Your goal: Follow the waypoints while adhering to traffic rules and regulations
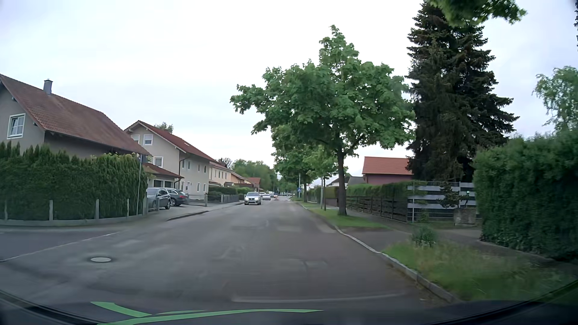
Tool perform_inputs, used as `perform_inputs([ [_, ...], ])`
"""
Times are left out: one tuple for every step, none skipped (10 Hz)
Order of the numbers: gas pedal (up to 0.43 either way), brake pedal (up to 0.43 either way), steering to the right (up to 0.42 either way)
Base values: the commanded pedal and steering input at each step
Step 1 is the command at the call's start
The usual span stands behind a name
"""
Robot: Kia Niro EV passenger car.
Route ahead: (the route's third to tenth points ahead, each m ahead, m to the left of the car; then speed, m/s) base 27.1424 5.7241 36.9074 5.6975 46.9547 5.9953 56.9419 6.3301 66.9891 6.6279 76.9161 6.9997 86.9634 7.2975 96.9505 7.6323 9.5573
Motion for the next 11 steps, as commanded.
perform_inputs([
  [0.067, 0.0, -0.002],
  [0.067, 0.0, -0.001],
  [0.067, 0.0, -0.002],
  [0.067, 0.0, -0.002],
  [0.067, 0.0, -0.001],
  [0.067, 0.0, -0.002],
  [0.079, 0.0, -0.003],
  [0.079, 0.0, -0.002],
  [0.087, 0.0, -0.001],
  [0.087, 0.0, -0.001],
  [0.087, 0.0, -0.001],
])
